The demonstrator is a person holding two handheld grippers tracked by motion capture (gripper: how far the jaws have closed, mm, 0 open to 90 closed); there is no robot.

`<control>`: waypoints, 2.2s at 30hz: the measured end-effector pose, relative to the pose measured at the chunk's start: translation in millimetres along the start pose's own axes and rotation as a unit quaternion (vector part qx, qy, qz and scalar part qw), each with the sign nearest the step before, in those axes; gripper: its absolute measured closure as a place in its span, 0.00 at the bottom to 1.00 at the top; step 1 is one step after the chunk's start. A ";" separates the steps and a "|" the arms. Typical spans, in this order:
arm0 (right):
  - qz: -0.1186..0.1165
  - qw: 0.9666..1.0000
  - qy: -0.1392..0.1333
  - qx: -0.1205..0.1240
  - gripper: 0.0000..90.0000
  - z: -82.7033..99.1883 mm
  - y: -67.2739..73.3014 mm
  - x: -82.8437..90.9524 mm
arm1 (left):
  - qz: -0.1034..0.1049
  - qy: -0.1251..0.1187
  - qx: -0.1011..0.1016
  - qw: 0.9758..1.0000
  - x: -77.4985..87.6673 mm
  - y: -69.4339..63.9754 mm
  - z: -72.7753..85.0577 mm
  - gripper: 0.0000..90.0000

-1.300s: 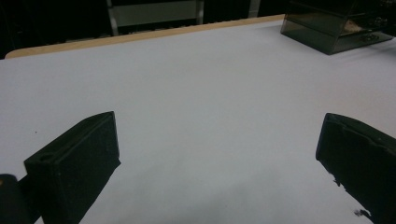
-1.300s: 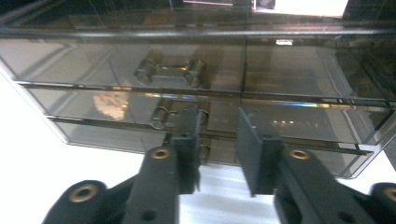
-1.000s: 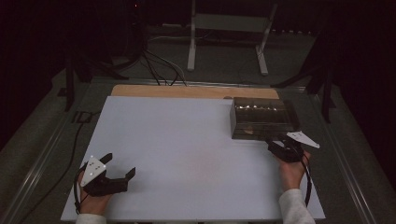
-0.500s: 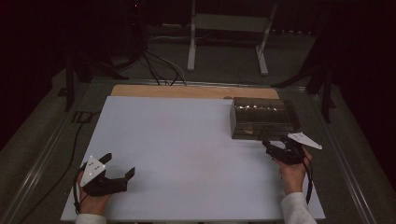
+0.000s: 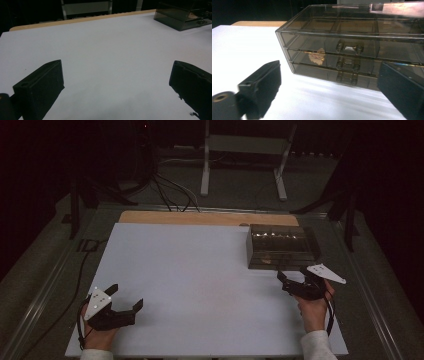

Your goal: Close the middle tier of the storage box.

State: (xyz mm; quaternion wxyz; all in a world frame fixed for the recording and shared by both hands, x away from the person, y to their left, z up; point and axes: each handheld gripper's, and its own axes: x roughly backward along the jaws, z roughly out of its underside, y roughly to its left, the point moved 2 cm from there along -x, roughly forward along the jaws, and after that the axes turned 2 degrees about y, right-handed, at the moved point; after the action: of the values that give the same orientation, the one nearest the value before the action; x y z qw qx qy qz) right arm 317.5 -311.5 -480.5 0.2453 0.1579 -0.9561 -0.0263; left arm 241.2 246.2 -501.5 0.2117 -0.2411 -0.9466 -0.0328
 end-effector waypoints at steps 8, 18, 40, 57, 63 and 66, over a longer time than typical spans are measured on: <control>0.006 1.000 -0.008 -0.002 0.00 3.2 2.0 11.5 | -0.007 -0.002 0.001 1.000 2.0 1.4 -0.1 0.01; -0.005 1.000 -0.019 0.012 0.00 12.2 9.3 20.1 | -0.019 -0.007 0.004 1.000 4.7 3.1 -0.7 0.01; -0.058 0.997 -0.008 0.048 0.00 42.1 21.0 36.1 | -0.025 -0.011 0.004 1.000 7.0 5.3 -0.2 0.01; -0.074 0.996 -0.015 0.048 0.00 51.2 21.2 44.9 | -0.027 -0.009 -0.001 1.000 6.3 7.1 1.4 0.01; -0.072 0.996 -0.012 0.046 0.00 53.5 17.5 47.5 | -0.033 0.002 -0.010 0.999 5.3 3.7 1.3 0.01; -0.072 0.996 -0.010 0.047 0.00 54.3 16.8 48.0 | -0.034 0.001 -0.009 0.999 5.4 4.1 1.3 0.01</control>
State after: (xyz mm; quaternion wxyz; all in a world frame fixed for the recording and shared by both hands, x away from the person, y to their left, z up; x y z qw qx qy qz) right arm 246.9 -312.2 -503.9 0.2259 0.2371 -0.9448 -0.0008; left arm 238.3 252.4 -500.5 0.2087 -0.2108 -0.9537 -0.0491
